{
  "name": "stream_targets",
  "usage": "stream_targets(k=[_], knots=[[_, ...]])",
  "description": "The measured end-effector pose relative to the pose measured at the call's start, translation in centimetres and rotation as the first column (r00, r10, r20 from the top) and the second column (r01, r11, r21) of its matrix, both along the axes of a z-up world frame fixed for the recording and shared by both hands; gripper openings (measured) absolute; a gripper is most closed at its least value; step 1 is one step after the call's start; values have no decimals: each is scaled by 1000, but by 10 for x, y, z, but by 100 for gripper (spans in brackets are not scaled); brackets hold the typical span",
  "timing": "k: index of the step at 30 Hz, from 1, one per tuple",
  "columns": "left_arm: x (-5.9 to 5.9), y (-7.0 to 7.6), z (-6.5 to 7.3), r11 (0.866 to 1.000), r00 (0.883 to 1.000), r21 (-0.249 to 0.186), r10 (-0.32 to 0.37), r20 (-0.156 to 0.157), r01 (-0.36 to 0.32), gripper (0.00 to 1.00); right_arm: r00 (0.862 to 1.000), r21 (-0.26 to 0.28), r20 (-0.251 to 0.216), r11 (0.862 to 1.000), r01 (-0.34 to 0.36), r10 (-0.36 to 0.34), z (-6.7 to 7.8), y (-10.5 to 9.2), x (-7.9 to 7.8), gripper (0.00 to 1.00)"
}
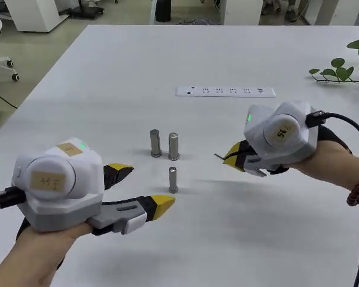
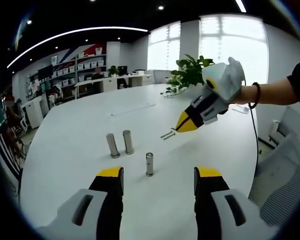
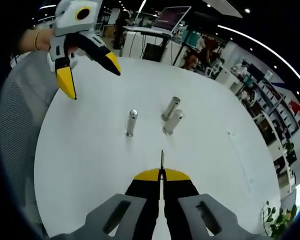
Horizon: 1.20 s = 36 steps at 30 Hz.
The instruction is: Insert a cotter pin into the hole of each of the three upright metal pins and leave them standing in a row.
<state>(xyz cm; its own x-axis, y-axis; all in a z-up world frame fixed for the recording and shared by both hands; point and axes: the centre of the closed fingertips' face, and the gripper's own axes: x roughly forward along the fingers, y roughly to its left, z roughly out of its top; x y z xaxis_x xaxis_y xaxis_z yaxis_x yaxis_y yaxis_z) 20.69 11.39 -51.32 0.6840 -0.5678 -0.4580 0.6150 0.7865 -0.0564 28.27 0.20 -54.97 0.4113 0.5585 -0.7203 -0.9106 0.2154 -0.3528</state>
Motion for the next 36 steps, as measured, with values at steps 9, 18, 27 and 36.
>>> stream_targets(k=[9,18,27,36], knots=[[-2,-24,1,998,999,-57,-33,-35,31,43,994,20,65,995,-93,92,20,14,-28,0],[-2,-37,8,989,997,-140,-52,-58,43,31,978,1,111,984,-179,177,29,24,-53,0],[-5,-48,11,971,991,-234,-70,-111,42,22,951,-29,154,963,-267,269,34,35,-75,0],[-12,-57,8,954,980,-297,-89,-178,32,15,929,-58,181,946,-318,323,35,43,-86,0]])
